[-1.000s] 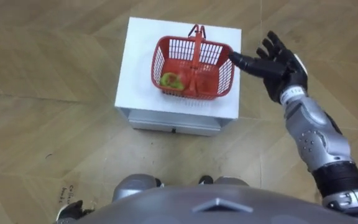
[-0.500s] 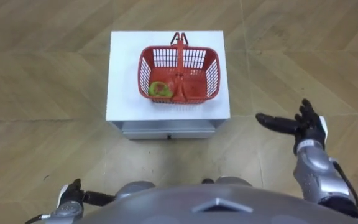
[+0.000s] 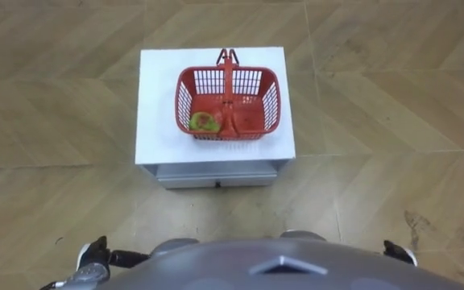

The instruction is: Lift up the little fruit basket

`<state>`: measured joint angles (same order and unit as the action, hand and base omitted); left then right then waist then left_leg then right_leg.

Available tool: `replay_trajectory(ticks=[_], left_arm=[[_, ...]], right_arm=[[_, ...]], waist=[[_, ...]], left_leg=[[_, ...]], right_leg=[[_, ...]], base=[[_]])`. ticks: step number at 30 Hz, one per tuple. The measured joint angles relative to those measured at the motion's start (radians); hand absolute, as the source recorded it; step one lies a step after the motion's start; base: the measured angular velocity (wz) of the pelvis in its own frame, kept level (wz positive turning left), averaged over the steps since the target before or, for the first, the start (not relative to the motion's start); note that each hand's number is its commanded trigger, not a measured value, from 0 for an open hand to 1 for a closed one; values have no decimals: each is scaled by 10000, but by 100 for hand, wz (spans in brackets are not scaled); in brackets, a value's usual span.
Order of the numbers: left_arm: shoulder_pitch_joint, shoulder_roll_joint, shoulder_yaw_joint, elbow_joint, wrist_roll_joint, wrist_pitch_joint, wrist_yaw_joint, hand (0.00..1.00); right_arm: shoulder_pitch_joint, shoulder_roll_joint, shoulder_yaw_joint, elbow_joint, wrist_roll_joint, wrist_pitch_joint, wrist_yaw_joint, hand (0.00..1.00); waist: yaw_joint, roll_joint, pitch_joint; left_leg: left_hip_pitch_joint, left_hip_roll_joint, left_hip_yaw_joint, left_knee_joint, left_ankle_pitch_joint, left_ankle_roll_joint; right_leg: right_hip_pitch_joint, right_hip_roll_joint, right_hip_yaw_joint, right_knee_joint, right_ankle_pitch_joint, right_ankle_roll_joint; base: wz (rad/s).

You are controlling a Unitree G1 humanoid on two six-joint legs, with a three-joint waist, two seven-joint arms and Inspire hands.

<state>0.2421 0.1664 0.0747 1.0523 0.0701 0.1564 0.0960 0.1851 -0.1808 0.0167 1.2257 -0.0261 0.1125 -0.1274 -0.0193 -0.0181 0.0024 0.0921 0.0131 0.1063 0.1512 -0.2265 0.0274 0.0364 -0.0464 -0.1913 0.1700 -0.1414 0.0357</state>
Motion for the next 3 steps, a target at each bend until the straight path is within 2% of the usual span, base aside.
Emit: replay_trajectory(ticks=[3], left_arm=[[23,0,-1,45,146,269,-201,0]], right_arm=[[-41,41,-8,172,-523,436,540,0]], waist=[[-8,-9,21]], left_leg=[[56,0,-1,-4,-4,1]], right_leg=[[64,-1,-12,2,0,0]], base=[[0]])
